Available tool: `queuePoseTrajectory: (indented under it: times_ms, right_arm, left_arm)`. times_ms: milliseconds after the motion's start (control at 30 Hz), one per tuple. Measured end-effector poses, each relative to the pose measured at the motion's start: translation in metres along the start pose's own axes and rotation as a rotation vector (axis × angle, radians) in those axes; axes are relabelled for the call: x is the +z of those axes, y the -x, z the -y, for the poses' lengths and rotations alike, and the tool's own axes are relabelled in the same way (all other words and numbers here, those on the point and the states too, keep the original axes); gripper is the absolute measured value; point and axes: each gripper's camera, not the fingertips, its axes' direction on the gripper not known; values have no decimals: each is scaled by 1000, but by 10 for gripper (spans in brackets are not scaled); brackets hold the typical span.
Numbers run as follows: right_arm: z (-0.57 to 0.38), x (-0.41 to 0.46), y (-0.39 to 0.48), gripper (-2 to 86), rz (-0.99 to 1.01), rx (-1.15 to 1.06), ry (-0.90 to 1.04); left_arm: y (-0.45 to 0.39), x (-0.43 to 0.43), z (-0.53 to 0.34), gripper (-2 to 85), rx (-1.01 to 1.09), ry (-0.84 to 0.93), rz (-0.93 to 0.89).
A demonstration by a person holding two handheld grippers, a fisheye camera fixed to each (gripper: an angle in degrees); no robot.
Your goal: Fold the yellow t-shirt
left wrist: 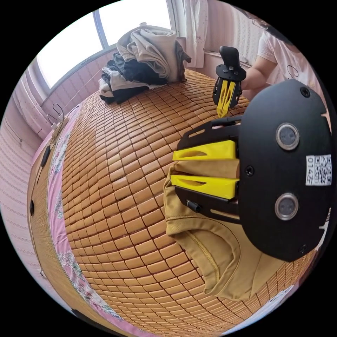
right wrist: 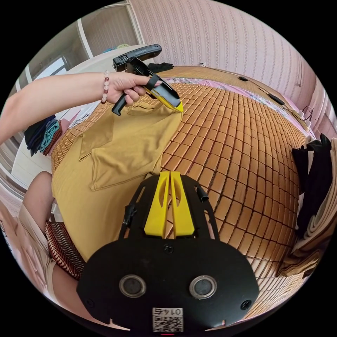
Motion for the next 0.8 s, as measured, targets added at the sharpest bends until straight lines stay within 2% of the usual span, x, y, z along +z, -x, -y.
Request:
queuePoseTrajectory:
  times_ms: [100,200,333,533,700,767,800]
  right_arm:
    - [4,1,1,-2,-4,-11,-5]
    - [8,-2,8,-2,-11,-21,-47]
    - [17,12,22,-2,-6,-90,1]
    - [26,19,18,-2,-74,-87,39]
    - [33,16,8,-2,-75,-39,53]
    - [34,7,20,-2,-27,-113,-8]
    - [34,3,32,-2,71,-191,-47]
  left_arm:
    - [-2,-27,-9,86,-14,-39,80]
    - [-18,-47,-44,80,39,-102,75]
    - [-62,-42,-129,76,178,-45,77]
    - [-94,-33,-247,61,194,14,156]
    - [-100,-24,-272,67,155,45,264]
    - [-103,-26,-276,69,150,20,256]
    - [-105,-29,-278,69,147,14,257]
